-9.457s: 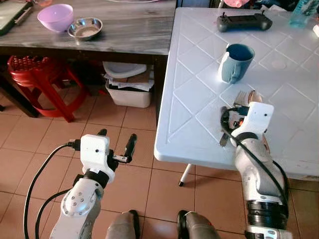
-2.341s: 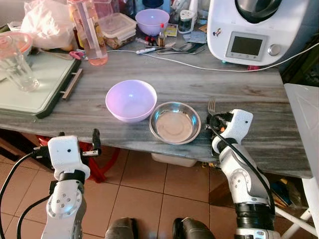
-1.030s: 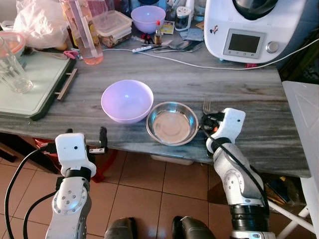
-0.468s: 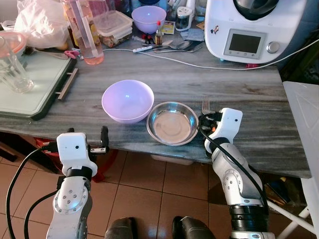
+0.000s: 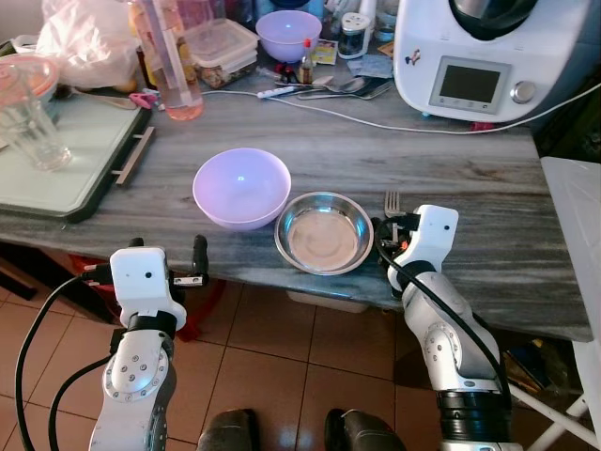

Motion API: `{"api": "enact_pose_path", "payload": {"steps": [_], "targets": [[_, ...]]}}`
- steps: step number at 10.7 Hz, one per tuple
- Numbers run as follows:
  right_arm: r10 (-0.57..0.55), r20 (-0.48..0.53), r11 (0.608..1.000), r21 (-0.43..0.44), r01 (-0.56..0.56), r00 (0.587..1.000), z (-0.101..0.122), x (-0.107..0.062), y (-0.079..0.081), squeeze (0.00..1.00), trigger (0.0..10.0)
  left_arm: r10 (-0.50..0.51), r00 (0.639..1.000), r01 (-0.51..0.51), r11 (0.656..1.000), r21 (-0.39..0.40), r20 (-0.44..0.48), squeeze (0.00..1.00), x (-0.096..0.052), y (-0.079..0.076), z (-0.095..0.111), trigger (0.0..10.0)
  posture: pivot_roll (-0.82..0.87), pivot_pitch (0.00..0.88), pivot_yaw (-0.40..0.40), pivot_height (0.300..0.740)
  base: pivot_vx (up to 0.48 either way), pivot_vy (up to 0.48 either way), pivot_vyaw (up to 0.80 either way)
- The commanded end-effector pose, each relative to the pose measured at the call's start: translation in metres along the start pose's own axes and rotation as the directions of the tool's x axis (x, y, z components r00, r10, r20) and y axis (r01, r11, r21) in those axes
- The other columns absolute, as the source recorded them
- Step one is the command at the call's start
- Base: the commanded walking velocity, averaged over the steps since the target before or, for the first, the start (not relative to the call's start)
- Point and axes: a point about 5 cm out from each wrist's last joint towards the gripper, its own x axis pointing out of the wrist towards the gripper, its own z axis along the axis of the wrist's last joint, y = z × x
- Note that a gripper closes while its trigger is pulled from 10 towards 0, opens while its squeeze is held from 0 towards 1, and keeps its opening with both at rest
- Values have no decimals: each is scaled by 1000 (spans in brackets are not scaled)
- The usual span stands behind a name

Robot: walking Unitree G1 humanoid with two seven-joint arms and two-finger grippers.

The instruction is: Setting the table

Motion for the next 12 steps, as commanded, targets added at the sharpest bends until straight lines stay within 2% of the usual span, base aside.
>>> {"api": "enact_pose_path", "payload": {"steps": [1,2,4,6,8,10,12], "targets": [[-33,18,999,-15,33,999,2,-3,-10,627,10000,-12,1000,12,1000,7,-2,0,0,-1,-1,10000,95,138,17,740,0,0,0],[-20,73,999,-23,22,997,10,-4,-11,0,10000,-23,1000,23,1000,4,10,0,1,-2,0,10000,93,135,22,740,0,0,0],[-20,106,999,-40,25,994,15,-4,-13,0,10000,-37,999,37,999,5,23,0,3,-4,2,10000,94,132,24,740,0,0,0],[-9,193,998,-51,19,981,30,-4,-13,0,10000,-32,998,31,999,28,58,0,8,0,10,10000,88,152,32,740,0,0,0],[-28,285,988,-139,71,958,49,-5,-18,0,10000,-18,996,14,999,48,86,0,7,3,17,10000,77,176,32,740,0,0,0],[-150,272,966,-164,199,951,47,-6,-38,0,10000,-11,997,6,999,53,82,0,6,7,18,10000,83,191,37,740,0,0,0],[-140,247,964,-188,189,959,43,-9,-37,0,10000,-12,998,10,999,37,54,0,7,2,13,10000,77,195,39,740,0,0,0]]}}
